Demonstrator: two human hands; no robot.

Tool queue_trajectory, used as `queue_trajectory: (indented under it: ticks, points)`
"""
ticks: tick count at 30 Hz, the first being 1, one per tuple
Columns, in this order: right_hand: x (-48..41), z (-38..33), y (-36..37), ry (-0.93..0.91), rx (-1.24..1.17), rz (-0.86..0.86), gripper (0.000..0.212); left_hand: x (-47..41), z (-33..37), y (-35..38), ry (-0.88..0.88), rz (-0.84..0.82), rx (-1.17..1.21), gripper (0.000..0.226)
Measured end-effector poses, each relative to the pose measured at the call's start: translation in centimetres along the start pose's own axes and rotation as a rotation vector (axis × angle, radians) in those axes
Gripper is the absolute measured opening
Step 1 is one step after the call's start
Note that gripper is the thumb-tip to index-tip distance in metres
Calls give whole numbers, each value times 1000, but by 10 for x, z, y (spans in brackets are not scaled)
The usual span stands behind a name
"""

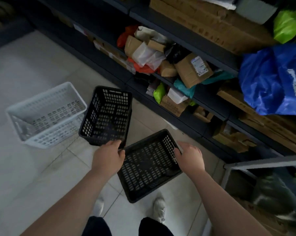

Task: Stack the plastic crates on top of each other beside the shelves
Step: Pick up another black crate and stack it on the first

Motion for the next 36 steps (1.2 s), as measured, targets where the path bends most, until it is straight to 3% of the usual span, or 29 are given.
queue_trajectory:
  ticks: [11,26,32,36]
  points:
    - [-80,79,61,-156,-3,-89,32,-5,5,111,-302,93,217,45]
    - [-170,111,257,-107,-63,-135,41,-63,-138,289,-652,88,487,42]
    - [-211,136,331,-111,-52,-64,34,-79,-192,360,-778,73,498,45]
    - [-250,166,369,-42,37,-40,42,-89,-222,400,-844,113,521,44]
Point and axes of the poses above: each hand's wrist, its own x-axis away from the middle knuckle, its own y-axis out of the palm, z = x × y, the point moved 3 cm from there along -x, towards the middle knuckle, and after that the axes turned 11 degrees about x, right-handed, at the moved point
